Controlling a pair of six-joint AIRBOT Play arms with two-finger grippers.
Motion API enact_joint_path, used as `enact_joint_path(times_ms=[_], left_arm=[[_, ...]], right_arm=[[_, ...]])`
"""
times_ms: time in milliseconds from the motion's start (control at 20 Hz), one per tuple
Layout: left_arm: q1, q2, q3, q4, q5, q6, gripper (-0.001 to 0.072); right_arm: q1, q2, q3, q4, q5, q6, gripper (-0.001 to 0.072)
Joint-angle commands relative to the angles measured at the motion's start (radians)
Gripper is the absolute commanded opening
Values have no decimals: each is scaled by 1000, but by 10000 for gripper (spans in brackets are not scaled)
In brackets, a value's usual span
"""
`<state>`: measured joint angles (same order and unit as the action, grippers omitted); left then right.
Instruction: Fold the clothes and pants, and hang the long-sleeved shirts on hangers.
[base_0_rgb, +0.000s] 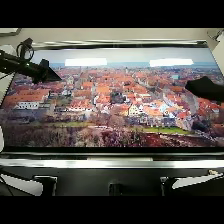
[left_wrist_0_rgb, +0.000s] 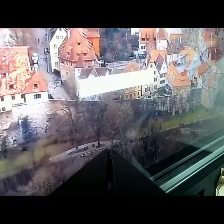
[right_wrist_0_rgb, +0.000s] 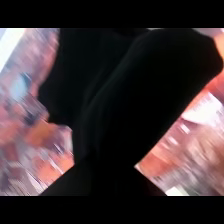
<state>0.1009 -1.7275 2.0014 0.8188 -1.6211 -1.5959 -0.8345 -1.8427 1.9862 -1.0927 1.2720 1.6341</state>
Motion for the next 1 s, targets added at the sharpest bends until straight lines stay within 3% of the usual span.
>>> enact_joint_path(times_ms=[0,100,400,950], left_arm=[[-24,0,0,0,10,-1,18],[-32,0,0,-3,10,-2,18],[-38,0,0,-15,10,-20,18],[-38,0,0,-26,10,-28,18]], right_arm=[[-32,2,-5,-196,279,55,33],[-32,2,-13,-241,336,111,32],[-31,65,-138,-397,401,148,32],[-31,409,-735,-469,33,251,32]])
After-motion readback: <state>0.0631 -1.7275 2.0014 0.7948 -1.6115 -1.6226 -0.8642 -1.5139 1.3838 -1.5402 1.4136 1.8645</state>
